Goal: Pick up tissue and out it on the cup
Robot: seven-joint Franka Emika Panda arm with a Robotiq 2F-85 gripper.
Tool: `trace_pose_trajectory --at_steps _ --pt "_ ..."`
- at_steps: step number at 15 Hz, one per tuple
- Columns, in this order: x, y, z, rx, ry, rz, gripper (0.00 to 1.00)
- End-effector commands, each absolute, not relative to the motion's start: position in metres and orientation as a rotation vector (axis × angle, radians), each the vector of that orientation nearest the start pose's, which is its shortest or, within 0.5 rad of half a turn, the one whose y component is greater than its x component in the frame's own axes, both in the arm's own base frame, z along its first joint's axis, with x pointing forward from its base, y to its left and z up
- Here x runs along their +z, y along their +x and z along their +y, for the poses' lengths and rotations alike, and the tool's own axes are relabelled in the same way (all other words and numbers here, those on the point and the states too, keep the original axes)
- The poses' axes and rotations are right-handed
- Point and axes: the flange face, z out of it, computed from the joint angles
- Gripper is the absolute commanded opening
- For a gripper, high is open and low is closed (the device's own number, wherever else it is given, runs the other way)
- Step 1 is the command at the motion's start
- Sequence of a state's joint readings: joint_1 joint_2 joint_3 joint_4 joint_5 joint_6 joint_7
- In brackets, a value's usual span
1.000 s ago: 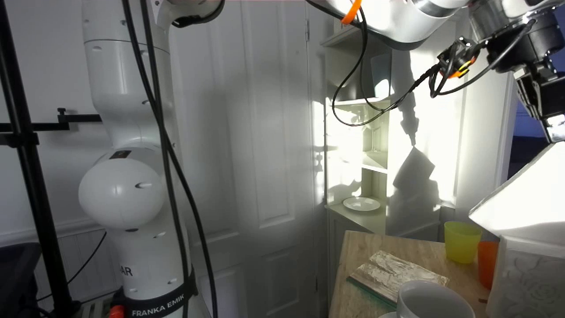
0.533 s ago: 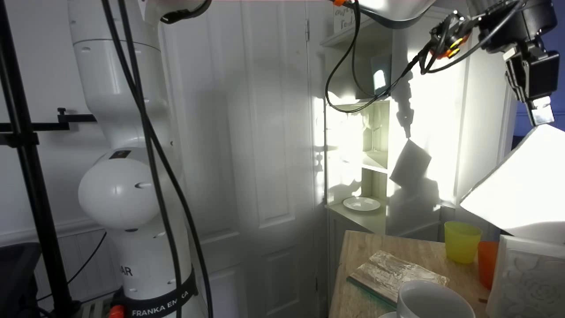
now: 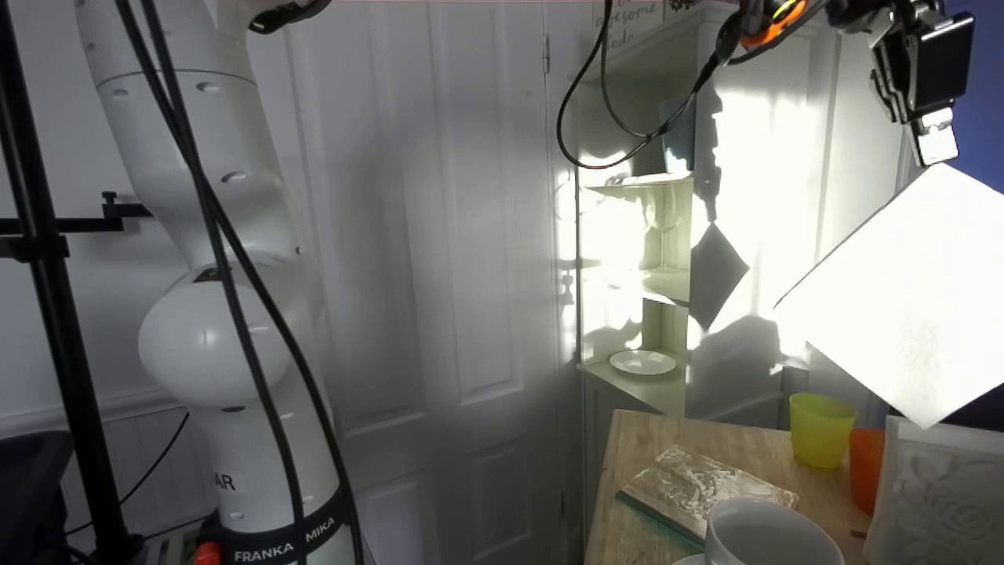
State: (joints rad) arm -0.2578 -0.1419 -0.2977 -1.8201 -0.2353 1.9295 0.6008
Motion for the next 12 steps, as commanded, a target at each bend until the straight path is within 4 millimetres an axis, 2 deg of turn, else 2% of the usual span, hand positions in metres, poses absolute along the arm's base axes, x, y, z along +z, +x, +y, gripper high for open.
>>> trace_pose_trajectory --at_steps 1,5,9,12 --pt "0.617 0.43 -0.294 -0.401 -2.851 1.619 0.0" --pt "0.595 0.426 -0.29 -0.317 -2.917 1.568 0.0" --pt "0.563 0.41 -0.307 -0.224 -3.056 1.496 0.0" --pt "0.547 0.389 -0.325 -0.151 -3.154 1.48 0.0"
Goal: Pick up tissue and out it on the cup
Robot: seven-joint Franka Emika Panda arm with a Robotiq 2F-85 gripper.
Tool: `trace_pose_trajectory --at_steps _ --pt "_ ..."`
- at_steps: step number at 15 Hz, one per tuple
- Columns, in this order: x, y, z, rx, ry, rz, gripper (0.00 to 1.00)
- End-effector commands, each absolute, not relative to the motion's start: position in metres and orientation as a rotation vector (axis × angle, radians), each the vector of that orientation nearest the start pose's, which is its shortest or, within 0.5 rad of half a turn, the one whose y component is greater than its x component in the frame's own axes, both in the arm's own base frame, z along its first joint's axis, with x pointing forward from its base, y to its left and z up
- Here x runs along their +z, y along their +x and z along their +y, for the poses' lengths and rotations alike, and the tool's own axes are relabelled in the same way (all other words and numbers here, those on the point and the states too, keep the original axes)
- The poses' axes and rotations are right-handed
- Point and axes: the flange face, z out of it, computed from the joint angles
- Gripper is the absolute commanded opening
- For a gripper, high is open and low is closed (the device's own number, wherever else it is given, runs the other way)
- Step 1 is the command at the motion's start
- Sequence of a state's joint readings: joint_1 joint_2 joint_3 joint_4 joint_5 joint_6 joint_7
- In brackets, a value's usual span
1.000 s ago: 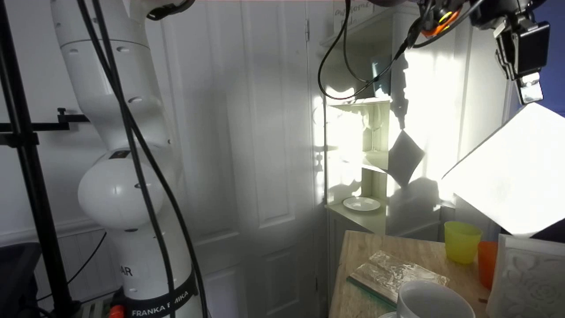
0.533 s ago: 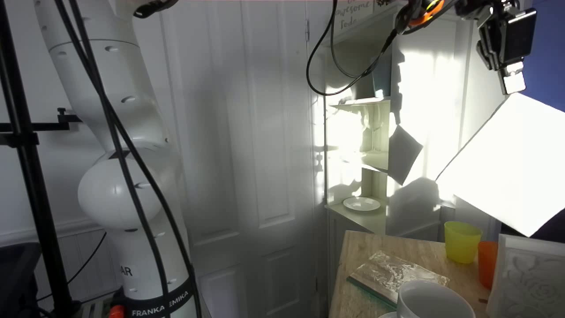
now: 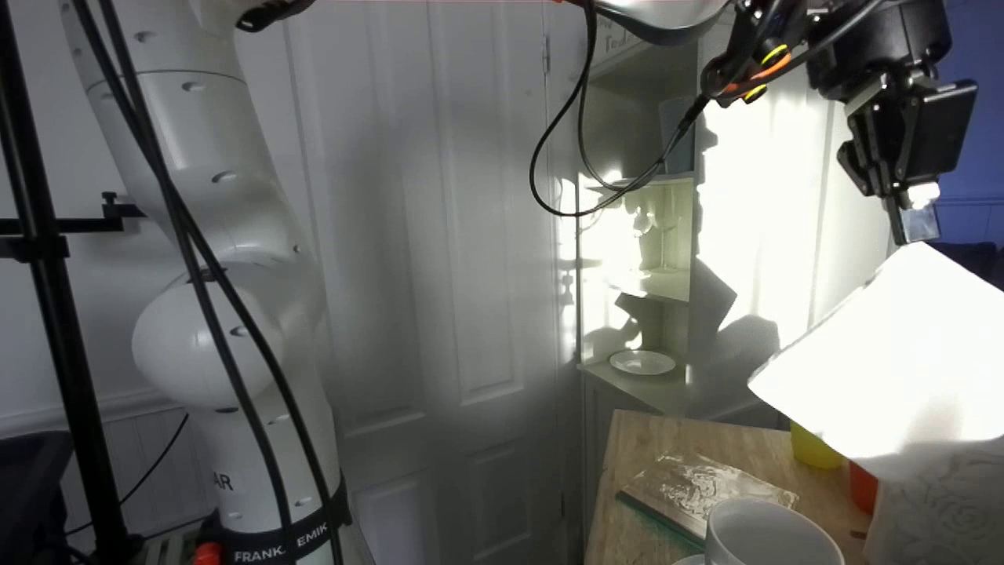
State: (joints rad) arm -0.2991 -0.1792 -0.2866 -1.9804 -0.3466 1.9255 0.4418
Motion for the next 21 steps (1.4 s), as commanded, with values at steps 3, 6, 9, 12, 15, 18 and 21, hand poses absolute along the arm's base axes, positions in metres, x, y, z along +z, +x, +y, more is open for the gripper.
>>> trace_pose_trajectory --at_steps 3,6,9,12,15,18,21 --pt "0.534 0.37 -0.342 -0.093 -3.254 1.477 0.0" --pt "0.521 0.354 -0.354 -0.048 -3.336 1.478 0.0" --pt "0.504 0.345 -0.355 0.036 -3.406 1.418 0.0" --pt "0.489 0.342 -0.345 0.133 -3.453 1.296 0.0" --pt "0.48 0.341 -0.336 0.191 -3.475 1.2 0.0" --pt "0.477 0.344 -0.325 0.233 -3.499 1.11 0.0" --pt "0.478 0.35 -0.311 0.254 -3.528 1.018 0.0"
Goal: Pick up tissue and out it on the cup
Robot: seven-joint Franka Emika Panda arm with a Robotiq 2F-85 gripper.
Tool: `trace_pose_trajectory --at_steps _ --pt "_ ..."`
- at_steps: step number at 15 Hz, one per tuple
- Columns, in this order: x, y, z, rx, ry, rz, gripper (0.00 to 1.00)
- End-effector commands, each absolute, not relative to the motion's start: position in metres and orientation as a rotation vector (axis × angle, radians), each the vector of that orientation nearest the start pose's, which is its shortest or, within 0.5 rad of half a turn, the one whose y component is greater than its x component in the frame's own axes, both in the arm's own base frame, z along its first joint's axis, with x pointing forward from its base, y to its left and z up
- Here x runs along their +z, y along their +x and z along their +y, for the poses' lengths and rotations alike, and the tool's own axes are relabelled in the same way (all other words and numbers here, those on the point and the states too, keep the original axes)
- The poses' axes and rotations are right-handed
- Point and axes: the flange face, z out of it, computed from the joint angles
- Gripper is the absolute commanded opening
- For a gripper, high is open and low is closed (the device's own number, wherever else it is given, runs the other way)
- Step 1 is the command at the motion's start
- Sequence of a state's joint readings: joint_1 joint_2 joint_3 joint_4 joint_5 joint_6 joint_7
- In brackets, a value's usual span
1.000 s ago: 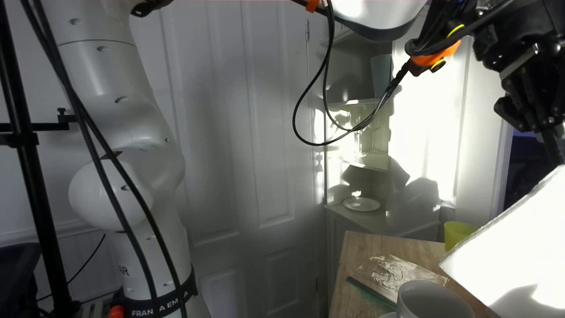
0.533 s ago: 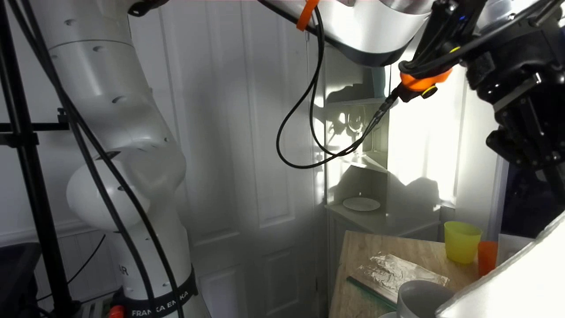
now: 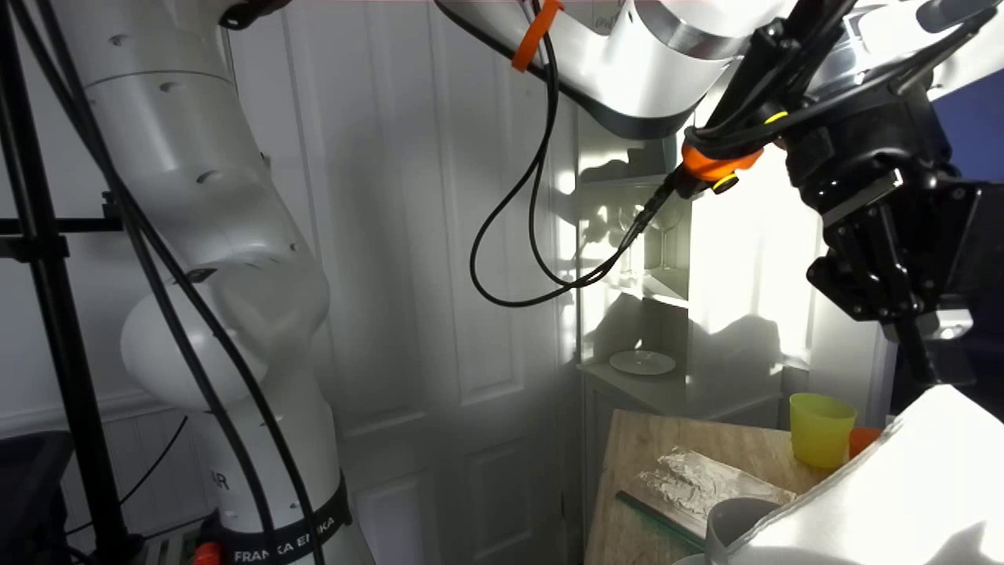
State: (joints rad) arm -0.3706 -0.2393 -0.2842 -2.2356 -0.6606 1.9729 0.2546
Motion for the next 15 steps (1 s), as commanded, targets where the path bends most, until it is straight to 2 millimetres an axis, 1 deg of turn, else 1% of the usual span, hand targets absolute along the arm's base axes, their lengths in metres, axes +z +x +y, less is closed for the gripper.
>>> trace_pose_trajectory --at_steps 1,5,7,10,11,13,15 --pt "0.48 0.352 -0.305 -0.18 2.498 -0.698 0.0" --pt "0.48 0.365 -0.283 -0.193 2.505 -0.628 0.0" --pt "0.476 0.375 -0.271 -0.228 2.509 -0.601 0.0" --pt "0.465 0.383 -0.252 -0.379 2.512 -0.53 0.0" --pt "0.47 0.383 -0.261 -0.298 2.514 -0.584 0.01" --pt "0.465 0.386 -0.251 -0.348 2.508 -0.557 0.01" --pt "0.463 0.386 -0.25 -0.359 2.508 -0.551 0.01"
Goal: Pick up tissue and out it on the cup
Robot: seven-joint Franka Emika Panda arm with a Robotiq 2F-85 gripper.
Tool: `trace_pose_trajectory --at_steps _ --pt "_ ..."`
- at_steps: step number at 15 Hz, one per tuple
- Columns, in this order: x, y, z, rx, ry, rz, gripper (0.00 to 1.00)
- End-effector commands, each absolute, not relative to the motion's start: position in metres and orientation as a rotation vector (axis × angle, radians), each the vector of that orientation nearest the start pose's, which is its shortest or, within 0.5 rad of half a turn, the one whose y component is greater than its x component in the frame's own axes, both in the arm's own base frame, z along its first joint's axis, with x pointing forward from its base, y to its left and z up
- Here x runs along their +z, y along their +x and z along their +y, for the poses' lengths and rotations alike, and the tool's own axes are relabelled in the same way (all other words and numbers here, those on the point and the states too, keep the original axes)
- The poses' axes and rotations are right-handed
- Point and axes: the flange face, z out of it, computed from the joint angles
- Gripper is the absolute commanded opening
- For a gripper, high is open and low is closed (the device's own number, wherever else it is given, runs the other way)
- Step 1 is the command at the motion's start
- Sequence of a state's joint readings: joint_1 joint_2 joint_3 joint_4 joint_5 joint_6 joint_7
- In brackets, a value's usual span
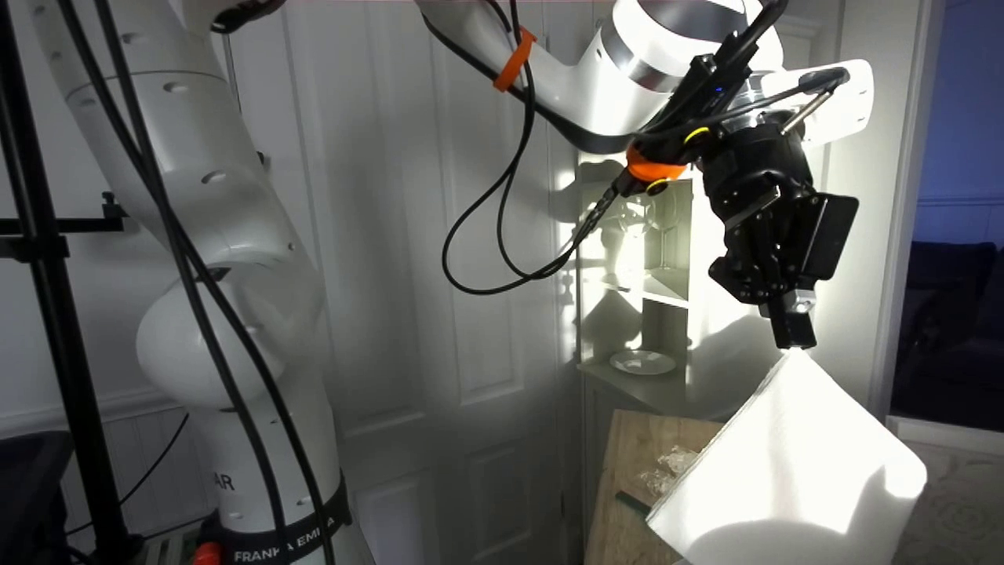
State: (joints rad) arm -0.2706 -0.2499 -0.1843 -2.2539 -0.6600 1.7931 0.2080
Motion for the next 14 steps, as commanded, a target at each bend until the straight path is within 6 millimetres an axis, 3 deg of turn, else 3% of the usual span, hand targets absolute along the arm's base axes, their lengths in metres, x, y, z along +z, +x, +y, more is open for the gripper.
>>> trace_pose_trajectory --at_steps 1,5,14 --pt "0.463 0.386 -0.251 -0.361 2.508 -0.55 0.01" --pt "0.463 0.386 -0.251 -0.362 2.509 -0.546 0.01" --pt "0.437 0.393 -0.211 -0.388 2.522 -0.511 0.0"
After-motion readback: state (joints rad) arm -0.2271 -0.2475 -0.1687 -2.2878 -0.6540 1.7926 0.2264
